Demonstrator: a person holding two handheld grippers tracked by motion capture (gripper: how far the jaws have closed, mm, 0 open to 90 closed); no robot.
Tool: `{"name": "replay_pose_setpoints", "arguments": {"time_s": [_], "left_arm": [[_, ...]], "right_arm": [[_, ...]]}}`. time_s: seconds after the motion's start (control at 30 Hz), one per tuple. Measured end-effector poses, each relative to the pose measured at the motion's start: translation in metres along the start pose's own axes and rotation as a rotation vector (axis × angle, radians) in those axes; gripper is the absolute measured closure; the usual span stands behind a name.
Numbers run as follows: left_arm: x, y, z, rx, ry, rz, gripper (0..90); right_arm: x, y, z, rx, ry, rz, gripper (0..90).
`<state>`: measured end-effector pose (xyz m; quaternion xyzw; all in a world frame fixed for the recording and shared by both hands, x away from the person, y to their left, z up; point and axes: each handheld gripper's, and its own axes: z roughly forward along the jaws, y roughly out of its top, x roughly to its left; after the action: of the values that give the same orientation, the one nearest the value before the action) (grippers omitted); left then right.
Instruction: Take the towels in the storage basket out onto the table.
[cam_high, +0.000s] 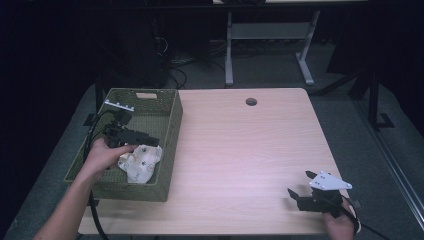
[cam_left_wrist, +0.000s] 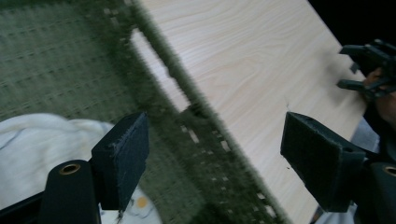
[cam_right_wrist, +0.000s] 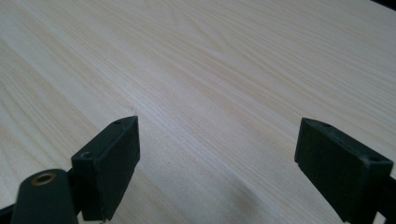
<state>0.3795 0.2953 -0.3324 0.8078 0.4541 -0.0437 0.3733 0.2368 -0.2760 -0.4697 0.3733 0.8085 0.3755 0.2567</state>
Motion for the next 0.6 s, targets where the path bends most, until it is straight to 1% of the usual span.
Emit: {"name": "replay_pose_setpoints", "arguments": {"time_s": [0.03, 0.07, 0.13, 0.27, 0.33, 0.37, 0.43, 0.47, 0.5, 0.57, 0.6], "left_arm": [[0.003, -0.001, 0.0, -0.008, 0.013, -0.012, 23.2], [0.007, -0.002, -0.001, -0.005, 0.025, -0.015, 23.1], [0.012, -0.004, -0.001, -0.005, 0.052, -0.035, 23.1], [0.022, -0.007, 0.0, 0.02, 0.096, -0.056, 23.2], [0.026, -0.009, 0.002, 0.038, 0.134, -0.058, 23.2], [0.026, -0.009, 0.002, 0.038, 0.134, -0.058, 23.2], [0.035, -0.013, 0.005, 0.057, 0.174, -0.081, 23.2], [0.035, -0.013, 0.005, 0.057, 0.174, -0.081, 23.1], [0.04, -0.015, 0.007, 0.065, 0.204, -0.101, 23.1], [0.043, -0.016, 0.009, 0.074, 0.219, -0.114, 23.1], [0.046, -0.017, 0.01, 0.092, 0.246, -0.117, 23.2]], "right_arm": [[0.0, 0.0, 0.0, -0.001, 0.0, -0.003, 13.7], [0.0, 0.0, 0.0, 0.001, 0.001, -0.005, 13.7], [0.001, 0.001, 0.001, 0.003, 0.002, -0.006, 13.7], [0.001, 0.0, 0.0, 0.002, 0.002, -0.005, 13.7], [0.001, 0.0, 0.0, 0.0, 0.001, -0.006, 13.7], [0.0, 0.0, 0.0, 0.0, 0.0, -0.006, 13.7], [0.0, 0.0, 0.0, -0.001, 0.0, -0.007, 13.7], [0.0, 0.0, 0.0, -0.001, 0.0, -0.007, 13.7], [0.001, 0.0, 0.0, 0.0, 0.001, -0.006, 13.7], [0.001, 0.0, 0.0, 0.0, 0.002, -0.007, 13.7], [0.001, 0.0, 0.0, 0.001, 0.002, -0.006, 13.7]]}}
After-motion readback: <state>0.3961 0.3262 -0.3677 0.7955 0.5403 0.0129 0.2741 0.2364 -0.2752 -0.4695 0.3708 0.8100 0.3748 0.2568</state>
